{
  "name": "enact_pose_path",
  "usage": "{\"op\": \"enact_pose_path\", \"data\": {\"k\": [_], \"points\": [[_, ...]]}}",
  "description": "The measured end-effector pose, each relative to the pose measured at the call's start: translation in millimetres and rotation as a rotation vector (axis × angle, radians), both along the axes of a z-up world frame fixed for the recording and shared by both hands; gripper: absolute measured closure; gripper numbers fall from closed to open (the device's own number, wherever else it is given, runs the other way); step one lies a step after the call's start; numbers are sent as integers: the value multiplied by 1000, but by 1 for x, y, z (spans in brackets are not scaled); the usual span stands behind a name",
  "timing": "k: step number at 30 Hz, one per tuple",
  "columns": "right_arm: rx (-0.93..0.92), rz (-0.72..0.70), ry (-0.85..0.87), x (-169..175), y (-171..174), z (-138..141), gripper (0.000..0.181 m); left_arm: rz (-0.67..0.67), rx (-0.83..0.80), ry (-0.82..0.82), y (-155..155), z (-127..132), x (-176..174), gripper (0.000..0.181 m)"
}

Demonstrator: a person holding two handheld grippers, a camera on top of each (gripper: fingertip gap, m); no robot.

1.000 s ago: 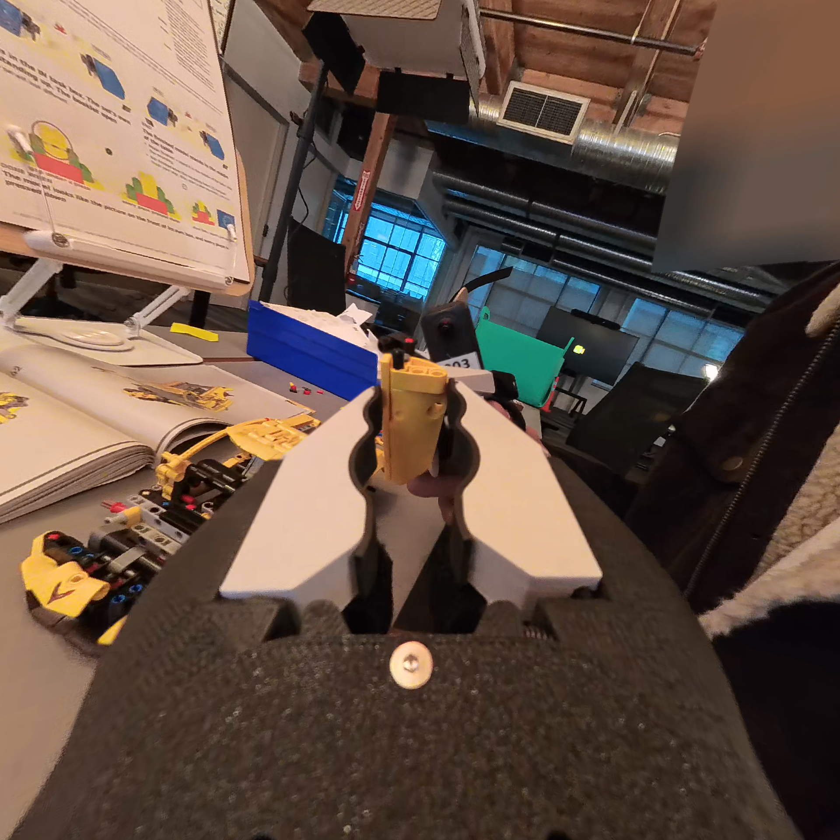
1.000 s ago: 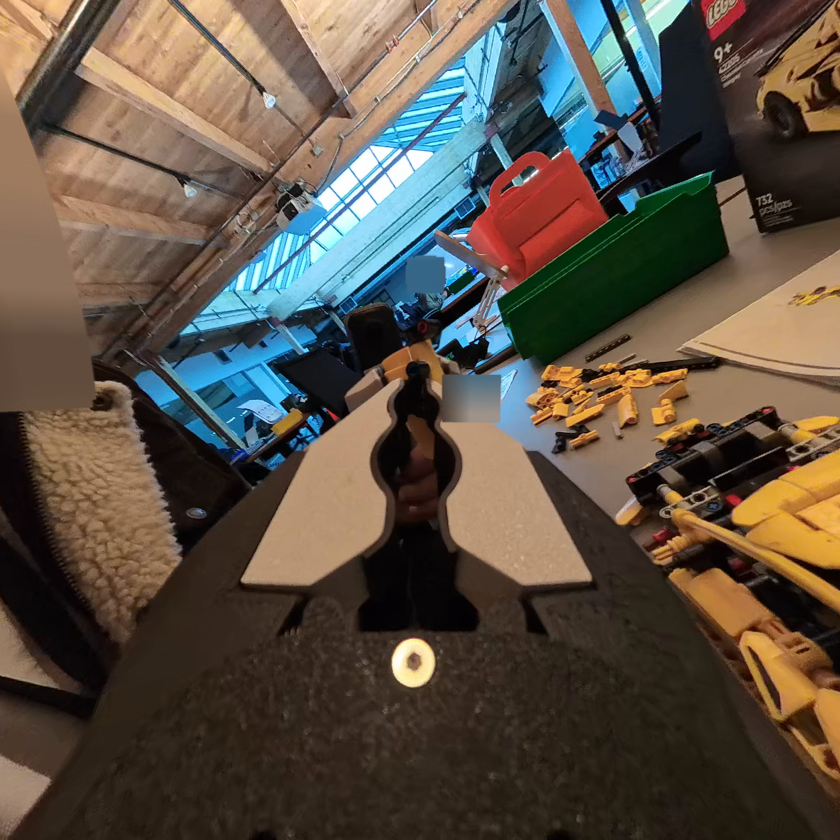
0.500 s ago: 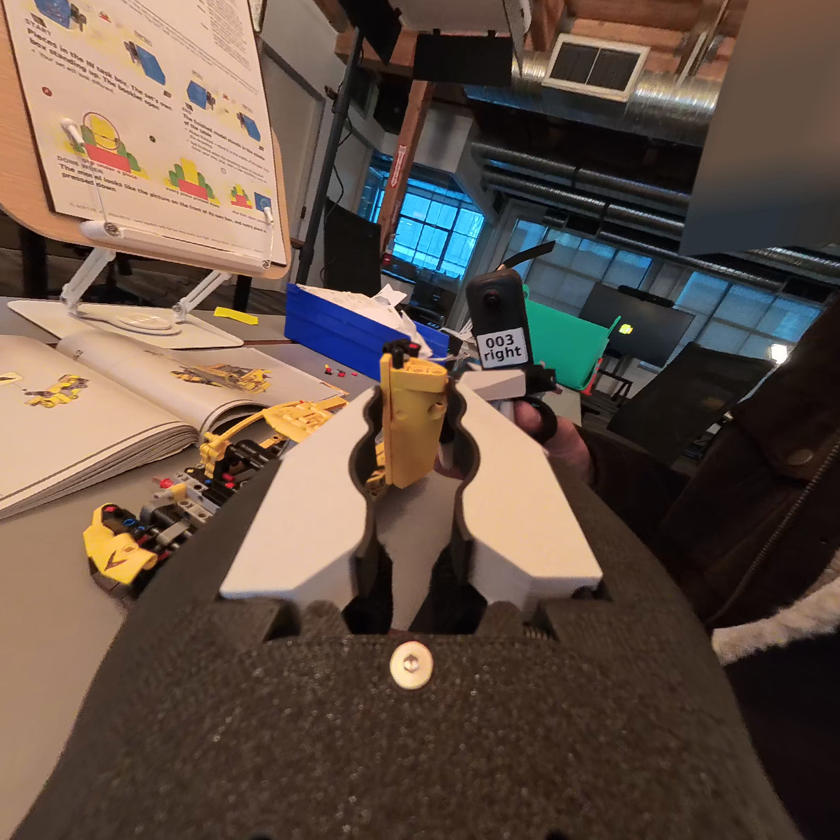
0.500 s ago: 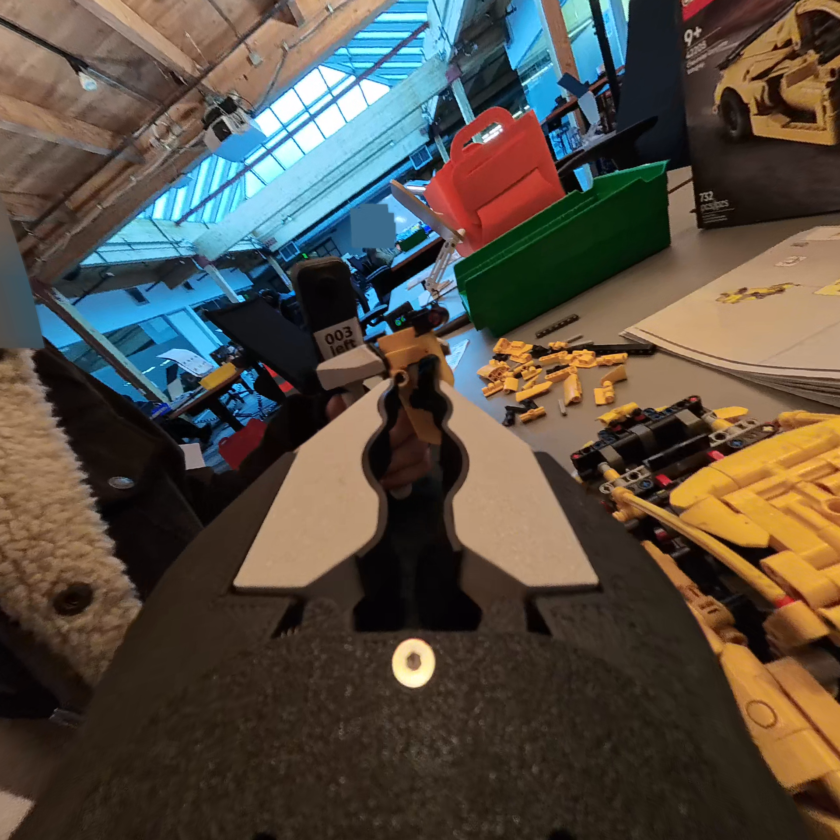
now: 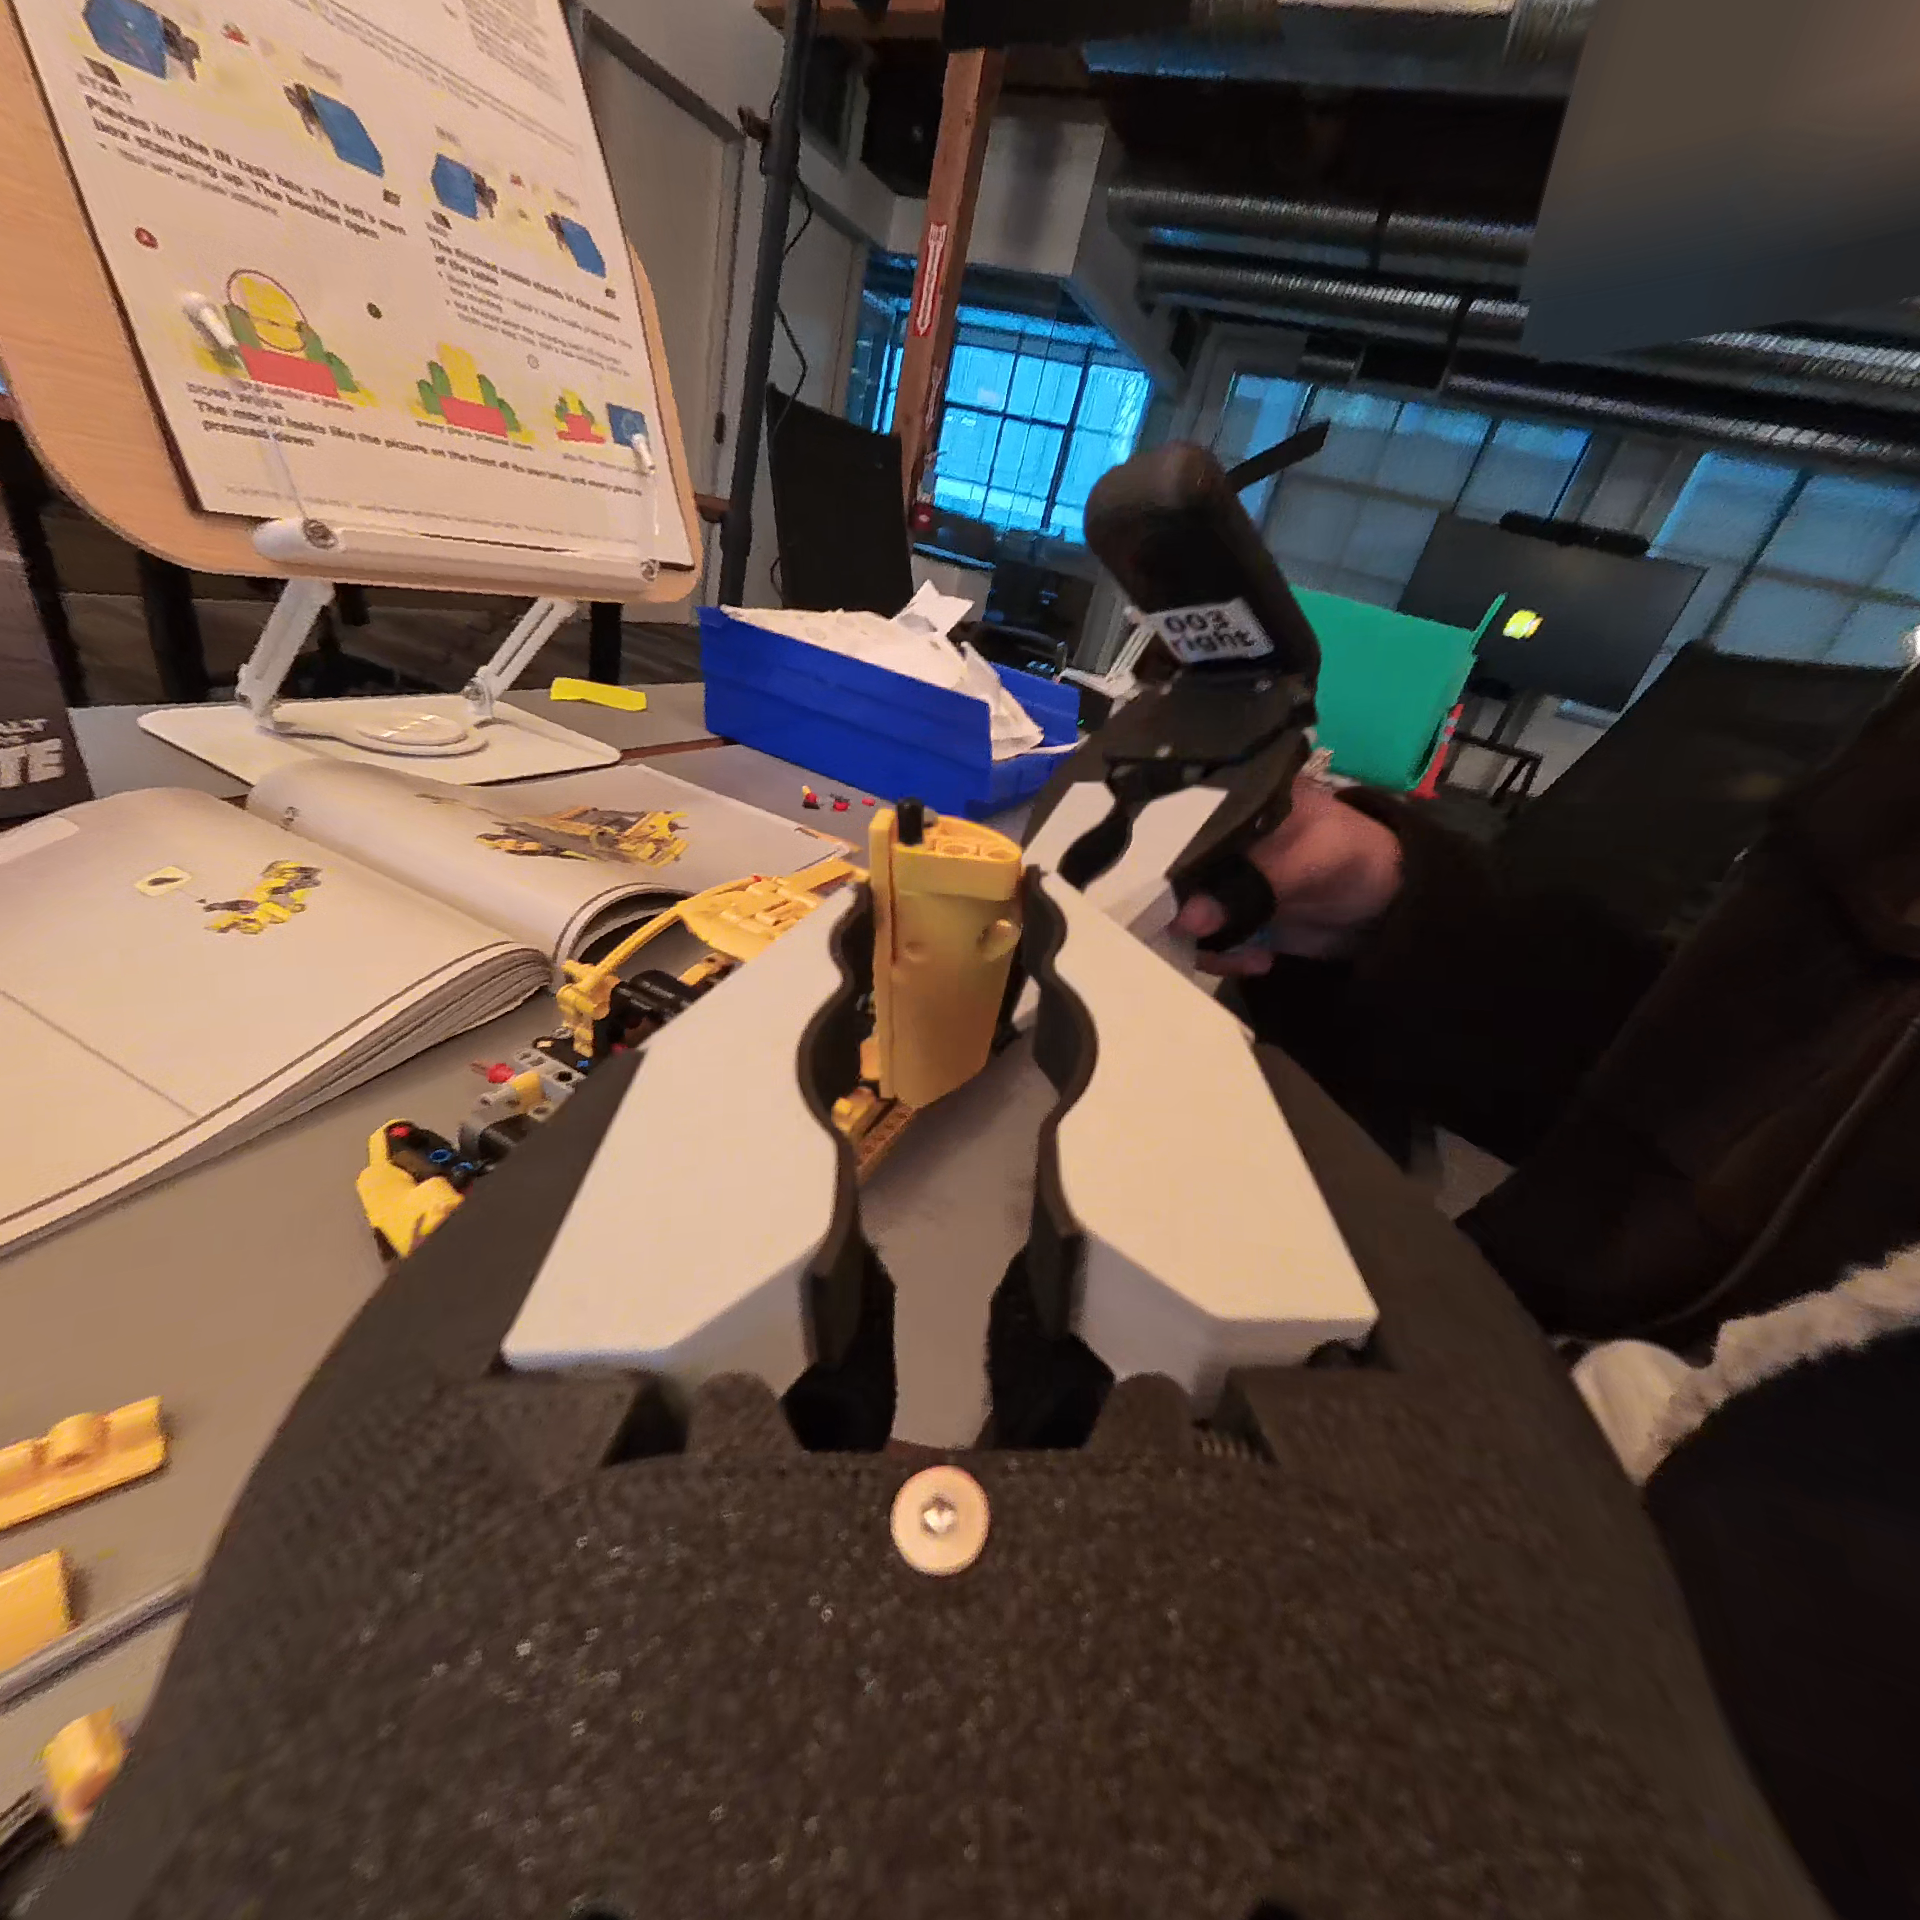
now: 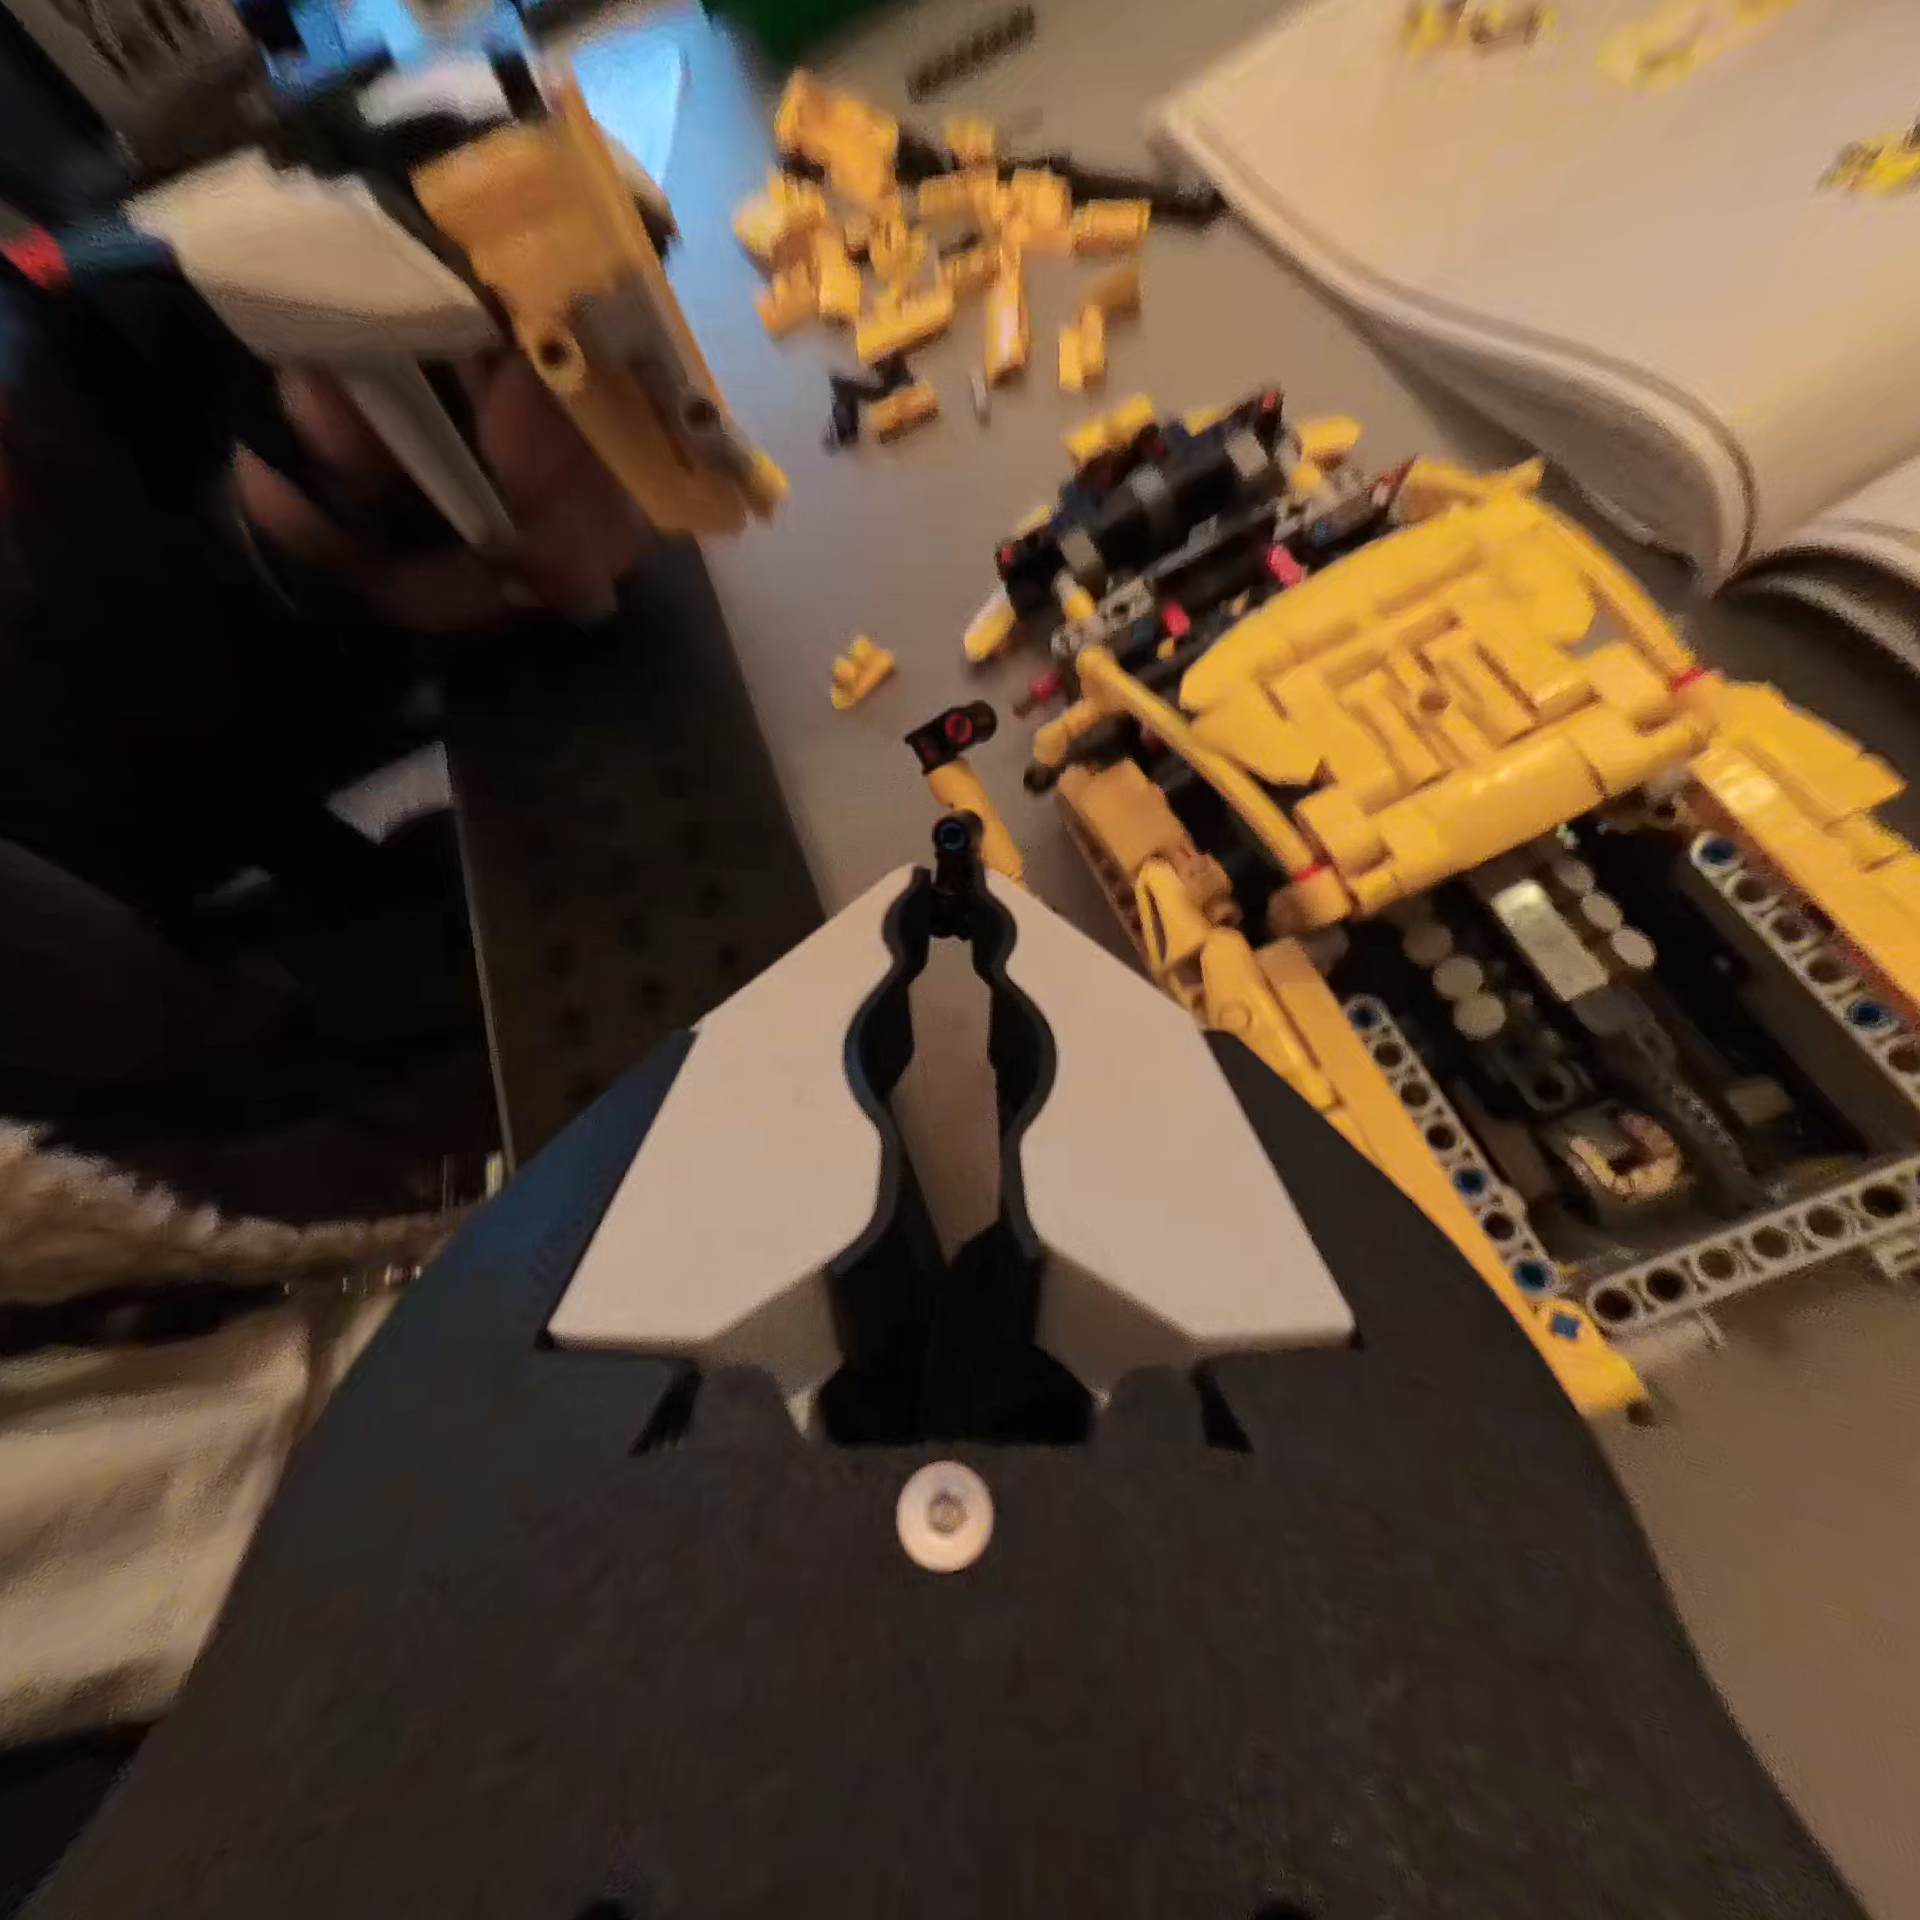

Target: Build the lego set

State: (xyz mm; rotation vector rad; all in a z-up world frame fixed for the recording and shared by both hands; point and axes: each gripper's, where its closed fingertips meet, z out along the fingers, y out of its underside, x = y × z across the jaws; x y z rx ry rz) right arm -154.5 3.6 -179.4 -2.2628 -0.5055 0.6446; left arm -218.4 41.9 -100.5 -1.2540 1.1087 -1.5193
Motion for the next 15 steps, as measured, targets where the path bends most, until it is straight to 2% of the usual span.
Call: {"op": "enact_pose_path", "data": {"k": [5,7,13,15], "points": [[-78,74,-123,-1,-14,-22,175,-17,-70,-12,3,-1,1,153],[-70,93,-100,-6,-13,-25,175,-24,-90,-24,3,0,0,154],[128,114,-9,-20,4,-25,175,-44,-153,-47,5,1,-3,153],[166,110,-36,-20,7,-25,175,-51,-168,-53,5,1,-4,153]]}}
